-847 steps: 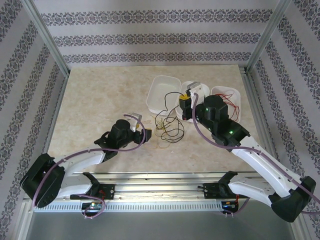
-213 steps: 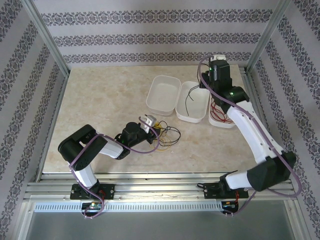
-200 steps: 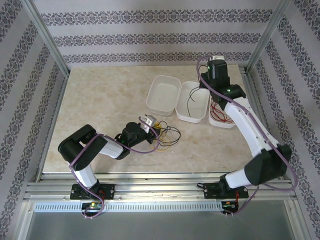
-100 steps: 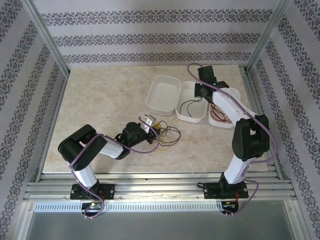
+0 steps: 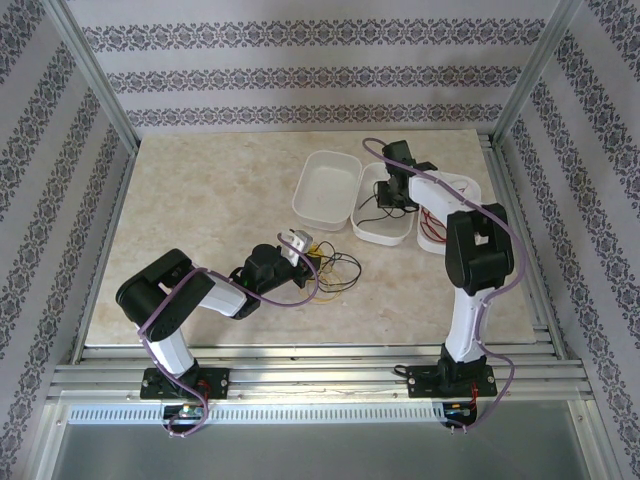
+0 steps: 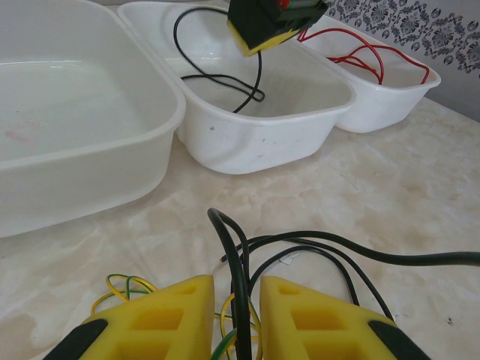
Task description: Untangle the cables
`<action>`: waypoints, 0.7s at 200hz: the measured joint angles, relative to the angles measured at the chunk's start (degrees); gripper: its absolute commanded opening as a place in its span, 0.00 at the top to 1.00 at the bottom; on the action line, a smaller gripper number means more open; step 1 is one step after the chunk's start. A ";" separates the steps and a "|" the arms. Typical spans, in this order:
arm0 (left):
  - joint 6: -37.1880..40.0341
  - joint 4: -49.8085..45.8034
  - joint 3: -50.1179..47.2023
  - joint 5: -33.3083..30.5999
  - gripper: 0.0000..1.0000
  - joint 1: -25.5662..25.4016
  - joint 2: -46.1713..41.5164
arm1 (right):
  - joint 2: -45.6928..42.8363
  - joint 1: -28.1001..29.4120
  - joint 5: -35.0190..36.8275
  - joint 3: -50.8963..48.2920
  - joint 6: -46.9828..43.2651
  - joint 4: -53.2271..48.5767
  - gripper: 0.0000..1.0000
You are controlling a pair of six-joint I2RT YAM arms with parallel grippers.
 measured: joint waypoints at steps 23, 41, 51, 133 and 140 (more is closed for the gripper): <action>-0.02 0.00 0.00 0.00 0.78 0.00 0.00 | 2.91 -0.02 -0.24 2.16 -0.17 -1.55 0.86; -0.02 0.00 0.00 0.00 0.78 0.00 0.00 | 3.21 -0.02 -0.26 2.56 -0.70 -2.58 0.76; -0.02 0.00 0.00 0.00 0.77 0.00 0.00 | 3.15 -0.02 -0.24 2.73 -0.70 -2.99 0.72; -0.02 0.00 0.00 -0.02 0.78 0.00 0.00 | -6.97 -0.02 1.49 1.75 -1.92 -4.83 0.52; -0.02 0.00 0.00 -0.02 0.77 0.00 0.00 | -8.35 -0.02 1.68 1.42 -1.92 -4.81 0.51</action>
